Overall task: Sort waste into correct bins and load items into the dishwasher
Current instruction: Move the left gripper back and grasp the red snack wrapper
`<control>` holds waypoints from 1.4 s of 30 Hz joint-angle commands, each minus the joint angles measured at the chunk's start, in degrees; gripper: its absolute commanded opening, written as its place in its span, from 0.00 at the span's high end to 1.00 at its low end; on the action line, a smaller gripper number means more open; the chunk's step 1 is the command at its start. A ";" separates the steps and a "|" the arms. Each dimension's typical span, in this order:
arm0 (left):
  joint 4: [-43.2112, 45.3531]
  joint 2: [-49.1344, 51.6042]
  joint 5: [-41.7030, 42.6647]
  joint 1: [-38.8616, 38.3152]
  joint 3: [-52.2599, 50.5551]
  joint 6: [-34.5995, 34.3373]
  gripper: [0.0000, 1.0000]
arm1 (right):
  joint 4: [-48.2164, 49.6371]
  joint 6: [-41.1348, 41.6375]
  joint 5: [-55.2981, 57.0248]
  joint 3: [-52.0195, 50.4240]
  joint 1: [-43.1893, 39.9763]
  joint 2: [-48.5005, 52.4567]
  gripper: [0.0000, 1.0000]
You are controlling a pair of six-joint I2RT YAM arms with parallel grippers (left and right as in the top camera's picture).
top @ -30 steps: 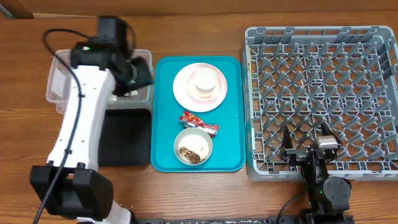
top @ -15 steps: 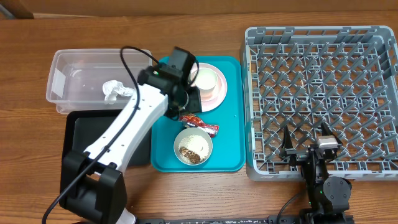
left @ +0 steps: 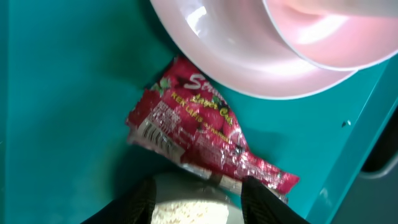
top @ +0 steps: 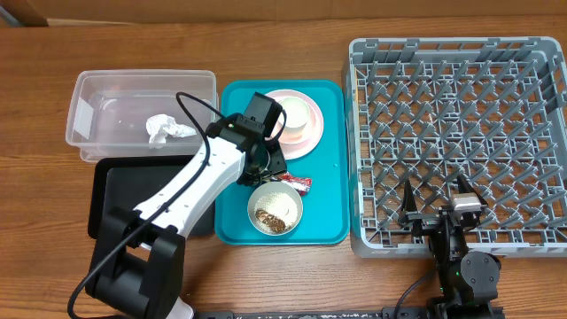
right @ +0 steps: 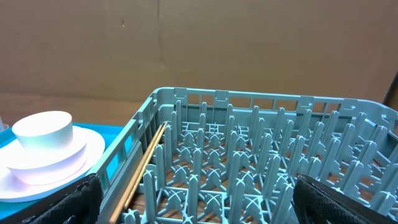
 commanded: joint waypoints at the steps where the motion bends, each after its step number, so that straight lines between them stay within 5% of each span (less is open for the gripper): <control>1: 2.84 -0.44 -1.33 -0.11 -3.28 -2.99 0.54 | 0.26 0.00 -0.13 -0.61 0.33 -0.68 0.00; 35: 12.13 -0.42 -3.17 -0.13 -9.99 -4.24 0.65 | 0.26 0.00 -0.13 -0.61 0.33 -0.68 0.00; 42: 12.11 -0.42 -3.26 -0.13 -9.99 -4.24 0.59 | 0.26 0.00 -0.13 -0.61 0.33 -0.68 0.00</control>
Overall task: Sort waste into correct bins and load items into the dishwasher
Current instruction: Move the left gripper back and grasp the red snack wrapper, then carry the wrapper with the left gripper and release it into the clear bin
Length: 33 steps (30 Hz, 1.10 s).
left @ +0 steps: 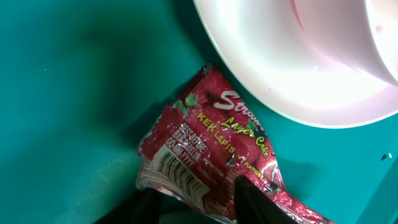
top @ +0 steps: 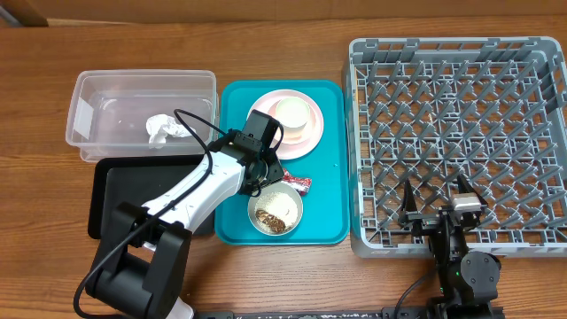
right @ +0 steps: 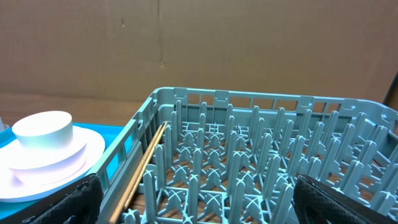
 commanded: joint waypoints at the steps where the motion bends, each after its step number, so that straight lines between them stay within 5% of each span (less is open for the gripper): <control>1: 0.07 -0.42 -1.16 -0.13 -0.50 -0.35 0.59 | 0.28 0.02 -0.13 -0.61 0.31 -0.68 0.00; 22: 0.81 1.77 -2.08 -0.22 -0.50 -0.33 0.59 | 0.28 0.02 -0.13 -0.61 0.31 -0.68 0.00; 26: 1.46 2.25 -2.05 -0.22 -0.50 -0.35 0.65 | 0.28 0.00 -0.13 -0.61 0.31 -0.68 0.00; 33: 2.27 2.23 -2.05 -0.22 -0.50 -0.28 0.91 | 0.28 0.02 -0.13 -0.61 0.31 -0.68 0.00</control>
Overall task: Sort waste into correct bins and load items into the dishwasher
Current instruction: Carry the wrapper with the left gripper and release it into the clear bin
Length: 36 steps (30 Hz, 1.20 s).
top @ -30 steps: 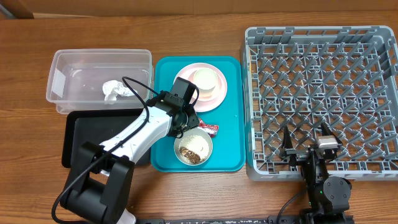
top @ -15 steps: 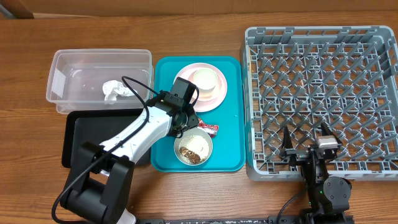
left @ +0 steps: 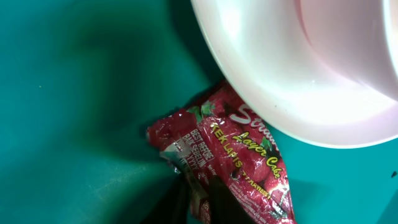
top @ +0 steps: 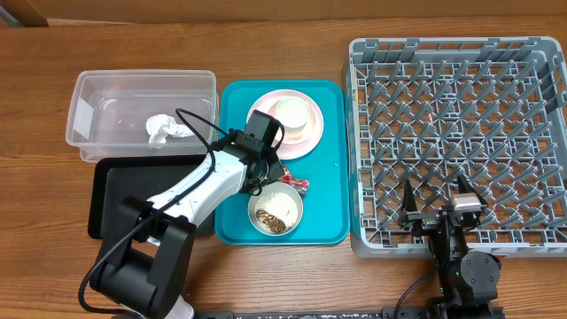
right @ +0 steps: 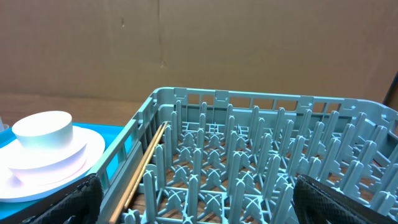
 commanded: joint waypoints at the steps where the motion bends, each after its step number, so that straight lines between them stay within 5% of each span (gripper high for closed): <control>1: 0.13 0.59 -0.79 -0.22 -0.37 0.00 0.94 | 0.28 0.00 -0.13 -0.61 0.31 -0.68 0.00; 24: -5.62 -13.27 -3.41 1.55 6.67 4.50 0.96 | 0.28 -0.02 -0.13 -0.61 0.31 -0.68 0.00; 36: -6.43 -20.55 -3.56 17.73 9.77 6.88 0.96 | 0.28 -0.02 -0.13 -0.61 0.31 -0.68 0.00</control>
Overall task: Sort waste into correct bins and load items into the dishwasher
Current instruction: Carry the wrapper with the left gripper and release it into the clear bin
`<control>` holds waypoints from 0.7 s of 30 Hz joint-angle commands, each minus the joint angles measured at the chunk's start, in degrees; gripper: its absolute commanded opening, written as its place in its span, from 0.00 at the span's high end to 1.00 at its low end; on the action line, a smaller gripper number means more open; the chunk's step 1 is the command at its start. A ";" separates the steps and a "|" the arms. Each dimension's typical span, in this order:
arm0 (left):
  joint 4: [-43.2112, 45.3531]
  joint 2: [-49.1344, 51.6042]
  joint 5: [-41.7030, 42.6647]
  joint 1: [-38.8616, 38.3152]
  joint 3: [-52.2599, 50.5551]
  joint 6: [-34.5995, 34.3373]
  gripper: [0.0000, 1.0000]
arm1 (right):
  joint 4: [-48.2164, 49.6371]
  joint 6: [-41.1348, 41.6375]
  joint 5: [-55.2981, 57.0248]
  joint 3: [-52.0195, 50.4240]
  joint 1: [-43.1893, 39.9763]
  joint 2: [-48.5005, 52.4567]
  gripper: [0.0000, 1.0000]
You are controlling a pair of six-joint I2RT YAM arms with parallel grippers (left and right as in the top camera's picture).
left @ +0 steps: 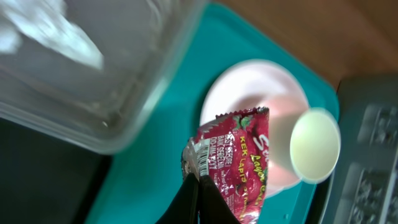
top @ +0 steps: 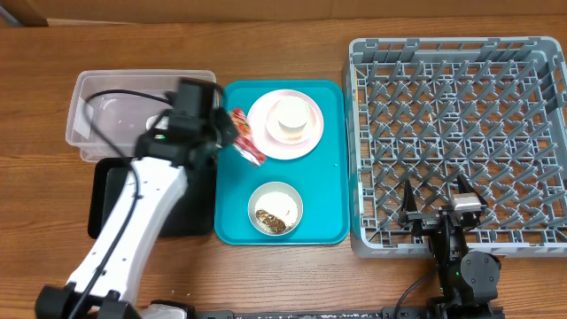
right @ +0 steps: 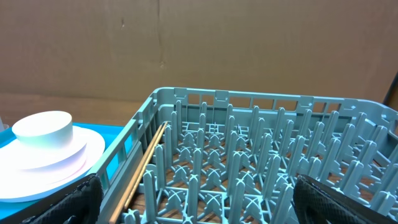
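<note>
My left gripper [top: 232, 133] is shut on a red snack wrapper [top: 248, 143], held in the air over the left edge of the teal tray [top: 328, 190], beside the clear plastic bin [top: 111, 96]. In the left wrist view the wrapper [left: 239, 163] hangs from the closed fingers [left: 208, 202] above the pink plate [left: 249, 93] and its cup [left: 314, 144]. A bowl of crumbs [top: 275, 209] sits on the tray's near part. My right gripper [top: 440, 206] is open and empty at the near left corner of the grey dish rack [top: 461, 106].
A black tray [top: 99, 208] lies in front of the clear bin. A blurred white tissue [left: 37, 28] shows inside the bin. A wooden chopstick [right: 144, 169] lies along the rack's left wall. The rack [right: 249, 162] is full of upright pegs.
My left gripper, then low on the tray and shut on the wrapper beside the plate, is now raised and further left, at the bin's edge, with the wrapper hanging from it. The right arm is unchanged.
My left gripper was open above the wrapper between plate and bowl. It then stood lower with its fingers astride the wrapper, then was shut on it. Now the wrapper is off the tray, held up next to the clear bin. The right gripper stayed open throughout.
</note>
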 commanded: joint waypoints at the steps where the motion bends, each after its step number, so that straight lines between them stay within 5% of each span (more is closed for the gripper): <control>1: 0.04 -3.37 -1.66 5.35 3.04 2.14 0.96 | 0.26 -0.02 -0.11 -0.61 0.31 -0.68 0.00; 21: 6.58 7.30 -11.98 25.44 3.30 0.33 0.96 | 0.26 -0.02 -0.11 -0.61 0.31 -0.68 0.00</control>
